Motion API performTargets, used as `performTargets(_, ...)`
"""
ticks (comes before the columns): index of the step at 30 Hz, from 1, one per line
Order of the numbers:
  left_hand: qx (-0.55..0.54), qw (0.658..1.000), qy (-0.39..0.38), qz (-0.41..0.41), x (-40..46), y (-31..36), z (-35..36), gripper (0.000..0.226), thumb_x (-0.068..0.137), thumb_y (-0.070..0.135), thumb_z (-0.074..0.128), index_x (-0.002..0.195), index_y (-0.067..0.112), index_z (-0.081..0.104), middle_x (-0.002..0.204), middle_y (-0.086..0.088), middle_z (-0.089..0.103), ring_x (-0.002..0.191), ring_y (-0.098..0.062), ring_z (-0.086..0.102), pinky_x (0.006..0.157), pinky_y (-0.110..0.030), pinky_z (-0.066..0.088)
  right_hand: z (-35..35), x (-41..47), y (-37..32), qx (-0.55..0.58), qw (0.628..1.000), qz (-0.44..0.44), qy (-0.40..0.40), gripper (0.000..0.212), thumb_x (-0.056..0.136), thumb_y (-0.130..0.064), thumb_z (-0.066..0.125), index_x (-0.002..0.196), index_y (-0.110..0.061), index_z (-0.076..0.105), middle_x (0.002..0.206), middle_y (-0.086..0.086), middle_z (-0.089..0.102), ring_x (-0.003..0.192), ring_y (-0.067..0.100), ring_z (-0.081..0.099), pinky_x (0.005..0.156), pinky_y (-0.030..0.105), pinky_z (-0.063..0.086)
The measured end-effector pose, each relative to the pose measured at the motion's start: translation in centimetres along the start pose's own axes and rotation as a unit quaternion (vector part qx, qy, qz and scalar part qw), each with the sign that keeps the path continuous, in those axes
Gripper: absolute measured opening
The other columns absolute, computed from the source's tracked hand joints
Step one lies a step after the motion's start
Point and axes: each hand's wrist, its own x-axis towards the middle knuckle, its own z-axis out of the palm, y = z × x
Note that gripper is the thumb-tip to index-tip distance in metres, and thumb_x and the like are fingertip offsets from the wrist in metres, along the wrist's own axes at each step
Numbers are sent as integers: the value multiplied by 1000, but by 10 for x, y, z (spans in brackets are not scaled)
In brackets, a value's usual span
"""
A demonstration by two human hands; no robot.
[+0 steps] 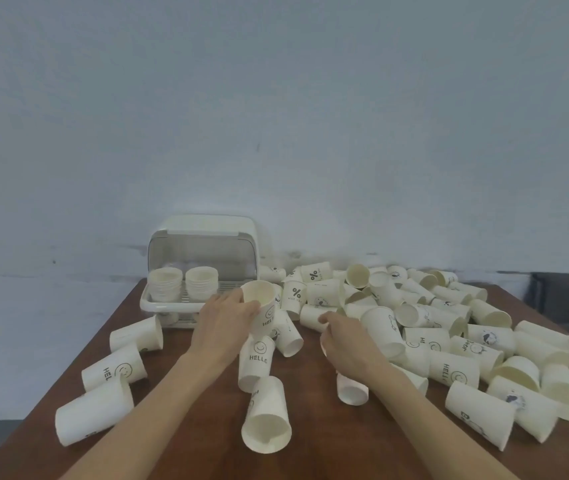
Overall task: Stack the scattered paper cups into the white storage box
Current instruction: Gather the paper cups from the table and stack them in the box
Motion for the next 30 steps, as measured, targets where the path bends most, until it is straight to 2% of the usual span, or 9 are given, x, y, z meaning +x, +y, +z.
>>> performTargets(5,-20,1000,-15,10,14,17,10,17,71,16,82,80,24,70,67,2,47,60,-22,50,56,-26,31,-12,3,20,8,1000,16,13,38,95,-13,41,132,-13,51,124,7,61,115,23,55,95,33,44)
performTargets(10,-10,999,-18,29,30,44,8,32,49,17,94,71,22,71,63,0,51,53,-22,51,51,-24,31,-23,11,48,10,999,21,44,38,93,-6,41,126,-14,56,107,7,66,100,22,60,76,26,40)
performTargets(14,-34,999,-6,22,44,58,26,25,59,14,89,73,21,69,64,0,49,53,-23,48,49,-26,28,-33,21,71,-1,998,6,69,39,89,-4,43,124,-14,58,104,6,69,101,23,61,86,32,45)
performTargets(18,-46,999,13,13,54,76,33,17,69,14,84,73,18,68,65,-1,49,55,-23,47,50,-28,28,-46,27,89,14,995,-7,94,38,91,-1,41,122,-12,60,102,7,70,97,24,62,83,30,43)
performTargets(23,-51,999,-2,-1,59,103,40,28,58,13,89,75,21,68,68,0,50,56,-23,48,53,-26,27,-57,28,115,-2,996,-15,92,36,93,-6,40,123,-14,60,106,4,69,103,24,60,89,32,43)
performTargets(24,-56,998,6,-3,59,109,41,25,62,14,88,75,20,68,69,-1,50,57,-24,49,53,-26,28,-60,27,120,-3,996,-14,87,36,93,-6,40,122,-14,60,104,3,70,102,23,61,88,31,43)
performTargets(26,-79,996,26,-12,57,121,41,6,81,19,73,79,17,68,71,-3,49,62,-27,51,52,-30,36,-67,26,129,1,997,-12,75,35,93,-7,40,121,-14,59,95,1,69,98,22,62,82,29,43)
performTargets(28,-87,995,34,-24,56,132,41,12,90,22,60,82,16,67,73,-4,49,65,-28,53,58,-36,45,-74,24,136,5,998,-16,65,35,92,-6,40,121,-14,59,93,1,69,97,22,62,83,31,45)
performTargets(30,-85,995,40,-27,55,140,39,8,85,20,69,79,15,68,70,-4,50,63,-27,54,60,-37,47,-81,22,142,7,997,-27,68,36,91,-5,41,120,-15,60,97,3,69,97,22,62,85,34,48)
